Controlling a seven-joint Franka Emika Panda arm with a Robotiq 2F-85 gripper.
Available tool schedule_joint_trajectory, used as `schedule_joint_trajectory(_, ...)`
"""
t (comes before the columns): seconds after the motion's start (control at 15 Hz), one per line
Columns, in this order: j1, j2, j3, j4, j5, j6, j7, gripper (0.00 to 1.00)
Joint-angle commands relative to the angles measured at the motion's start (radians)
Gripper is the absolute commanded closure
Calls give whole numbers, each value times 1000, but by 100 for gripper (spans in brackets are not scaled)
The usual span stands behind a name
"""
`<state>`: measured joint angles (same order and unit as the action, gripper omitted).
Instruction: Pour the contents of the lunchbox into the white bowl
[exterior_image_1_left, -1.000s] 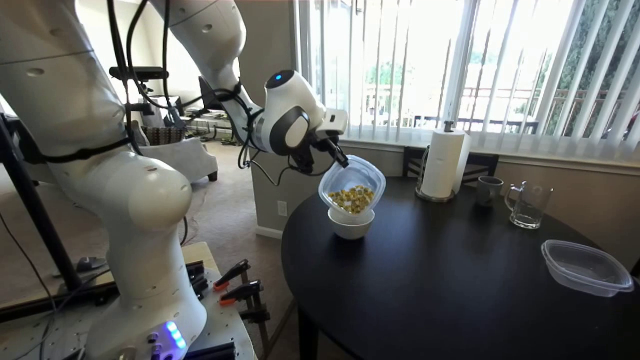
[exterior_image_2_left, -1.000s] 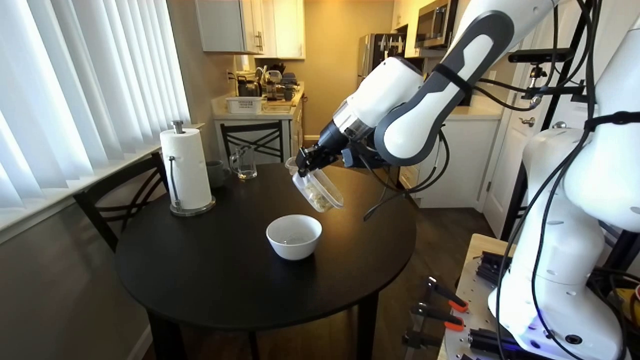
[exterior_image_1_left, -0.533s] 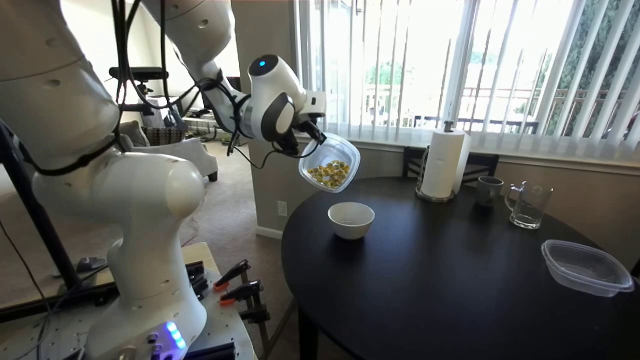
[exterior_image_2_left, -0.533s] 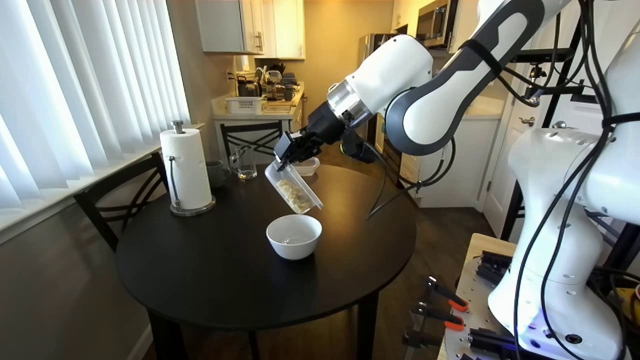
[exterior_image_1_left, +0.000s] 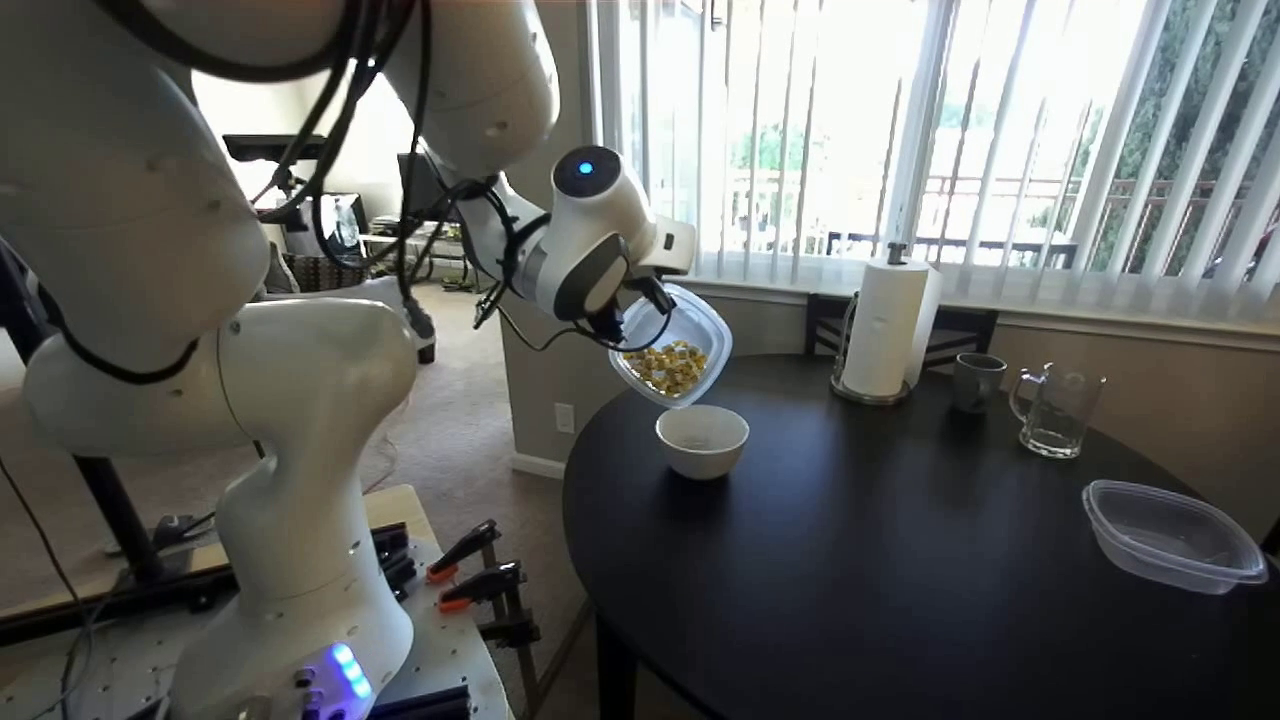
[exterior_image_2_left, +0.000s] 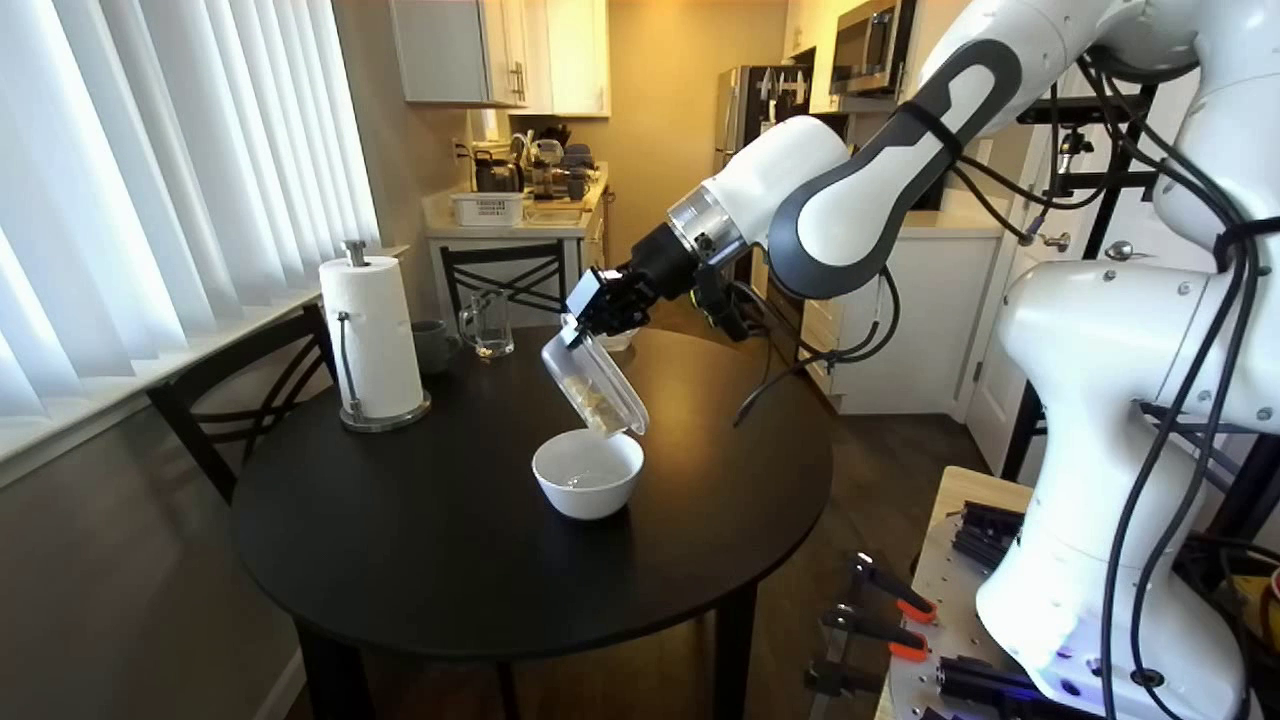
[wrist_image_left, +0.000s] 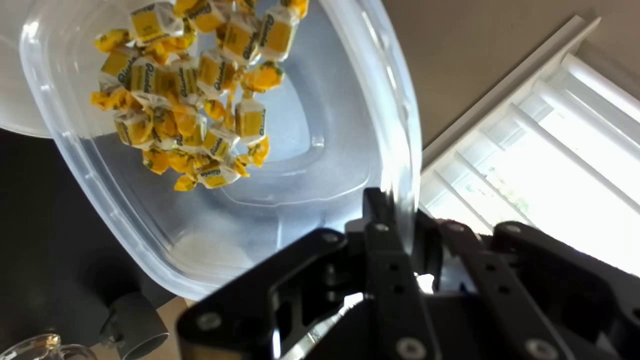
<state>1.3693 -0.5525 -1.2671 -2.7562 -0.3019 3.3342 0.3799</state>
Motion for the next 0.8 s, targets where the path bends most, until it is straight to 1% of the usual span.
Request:
schedule_joint_trajectory(0.0,119,-157,-145,33,96,-8,-206,99)
schedule_joint_trajectory(0.07,144,-190,-174,45,103,-11,-240,99)
schedule_joint_trajectory(0.2,185,-245,-209,65,135,-14,-319,99)
schedule_joint_trajectory(0.4,229,-348,-240,86,148,-41,-397,99)
schedule_joint_trajectory(0.53,255,-403,-260,104,151,-61,-430,99)
schedule_joint_trajectory(0.73,268,-489,-279,123,150,-97,-472,99)
